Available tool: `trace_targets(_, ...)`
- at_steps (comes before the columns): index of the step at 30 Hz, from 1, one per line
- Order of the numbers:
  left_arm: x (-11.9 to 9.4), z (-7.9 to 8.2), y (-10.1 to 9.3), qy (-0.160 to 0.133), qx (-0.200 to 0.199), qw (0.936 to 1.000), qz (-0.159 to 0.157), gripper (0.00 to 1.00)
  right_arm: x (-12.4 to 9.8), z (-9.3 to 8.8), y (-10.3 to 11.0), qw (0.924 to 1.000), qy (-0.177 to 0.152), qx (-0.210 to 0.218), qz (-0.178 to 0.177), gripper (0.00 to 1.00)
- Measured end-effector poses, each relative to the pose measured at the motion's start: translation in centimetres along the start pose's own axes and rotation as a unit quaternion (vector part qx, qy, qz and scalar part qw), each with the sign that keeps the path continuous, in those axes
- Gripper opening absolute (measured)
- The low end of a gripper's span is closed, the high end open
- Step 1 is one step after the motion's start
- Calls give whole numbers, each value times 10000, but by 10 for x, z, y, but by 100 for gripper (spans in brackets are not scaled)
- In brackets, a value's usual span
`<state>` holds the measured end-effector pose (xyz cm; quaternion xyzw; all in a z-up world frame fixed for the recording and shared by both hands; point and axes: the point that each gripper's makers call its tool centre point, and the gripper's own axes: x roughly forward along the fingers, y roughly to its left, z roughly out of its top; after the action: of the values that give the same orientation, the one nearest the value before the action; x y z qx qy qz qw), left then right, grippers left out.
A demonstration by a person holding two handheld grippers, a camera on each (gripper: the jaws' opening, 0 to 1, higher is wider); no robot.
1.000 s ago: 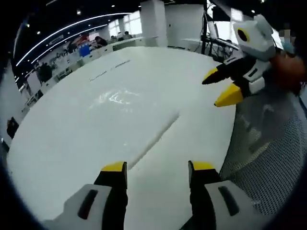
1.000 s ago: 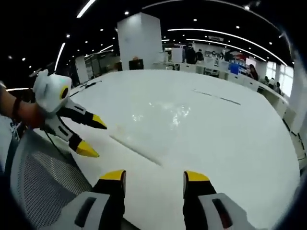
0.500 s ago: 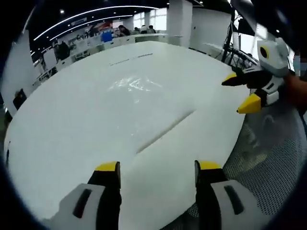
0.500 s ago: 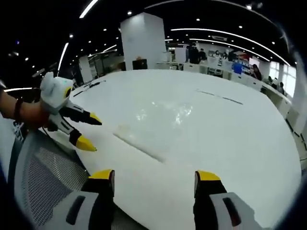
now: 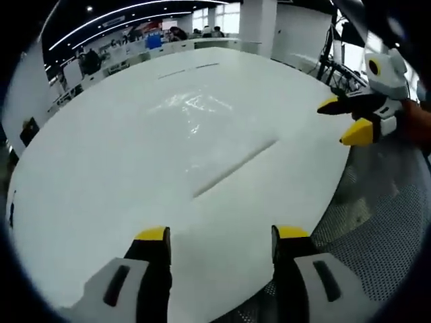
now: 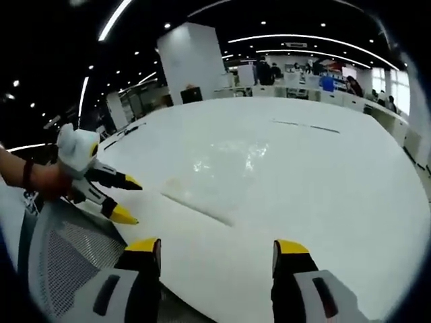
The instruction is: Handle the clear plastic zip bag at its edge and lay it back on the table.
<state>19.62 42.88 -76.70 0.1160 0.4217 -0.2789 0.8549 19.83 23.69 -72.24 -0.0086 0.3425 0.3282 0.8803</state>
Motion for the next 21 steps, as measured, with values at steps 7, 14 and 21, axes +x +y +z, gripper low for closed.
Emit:
trace_targets(7, -1, 3, 0, -16, 86, 10000, 19, 58, 2, 2, -2, 10000, -55, 67, -3, 66)
trace_targets(14, -3, 6, -2, -41, 30, 10000, 7, 57, 1, 2, -2, 10000, -59, 65, -11, 64)
trace_targets(21, -4, 6, -3, -65, 10, 10000, -3, 57, -1, 1, -1, 10000, -51, 64, -35, 64)
